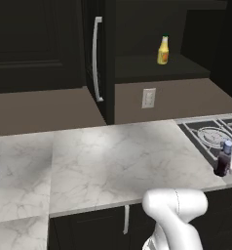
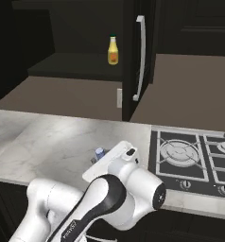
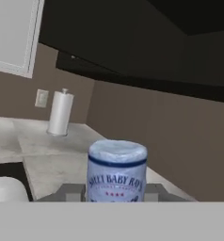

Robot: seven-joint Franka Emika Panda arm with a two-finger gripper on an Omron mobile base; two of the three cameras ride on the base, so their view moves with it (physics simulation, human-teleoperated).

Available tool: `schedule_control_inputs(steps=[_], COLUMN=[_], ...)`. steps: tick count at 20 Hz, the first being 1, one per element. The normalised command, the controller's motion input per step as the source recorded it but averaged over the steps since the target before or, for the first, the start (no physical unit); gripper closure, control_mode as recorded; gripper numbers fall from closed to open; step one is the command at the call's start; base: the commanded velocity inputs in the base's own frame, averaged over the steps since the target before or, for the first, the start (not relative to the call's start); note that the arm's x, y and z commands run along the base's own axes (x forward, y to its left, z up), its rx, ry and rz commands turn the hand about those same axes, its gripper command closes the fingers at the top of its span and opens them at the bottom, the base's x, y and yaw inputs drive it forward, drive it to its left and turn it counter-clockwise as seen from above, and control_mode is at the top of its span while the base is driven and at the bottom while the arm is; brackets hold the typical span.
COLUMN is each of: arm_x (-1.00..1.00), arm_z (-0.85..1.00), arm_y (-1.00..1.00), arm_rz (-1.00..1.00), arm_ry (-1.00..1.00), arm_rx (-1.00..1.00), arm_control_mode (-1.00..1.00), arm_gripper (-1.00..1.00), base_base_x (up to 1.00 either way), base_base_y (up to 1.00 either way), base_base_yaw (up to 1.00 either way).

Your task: Take 2 condiments from the cabinet and move them on the counter near the stove.Make sure the condiments are lined up with each other, next to each other.

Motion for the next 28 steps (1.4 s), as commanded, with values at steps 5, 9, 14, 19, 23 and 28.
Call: schedule_control_inputs(steps=[5, 9, 14, 19, 23, 28], arm_x=[0.12, 0.42, 0.68, 0.73, 0.55, 0.47], arm_z=[-0.37, -0.26, -0.21, -0.27, -0.3, -0.25], arm_y=[-0.53, -0.45, -0.34, -0.11, -0.08, -0.33], arm_rz=[0.0, 0.02, 0.08, 0.12, 0.08, 0.02], arm_ry=[-0.08, -0.01, 0.0, 0.0, 0.0, -0.01], arm_rx=[0.04, 0.07, 0.07, 0.02, 0.0, 0.0], arm_control_mode=[-1.0, -1.0, -1.0, -1.0, -1.0, -1.0], arm_gripper=[1.0, 1.0, 1.0, 1.0, 1.0, 1.0], base_base_x=[0.0, 0.0, 0.0, 0.0, 0.0, 0.0], base_base_y=[0.0, 0.0, 0.0, 0.0, 0.0, 0.0], base_base_yaw=[0.0, 0.0, 0.0, 0.0, 0.0, 0.0])
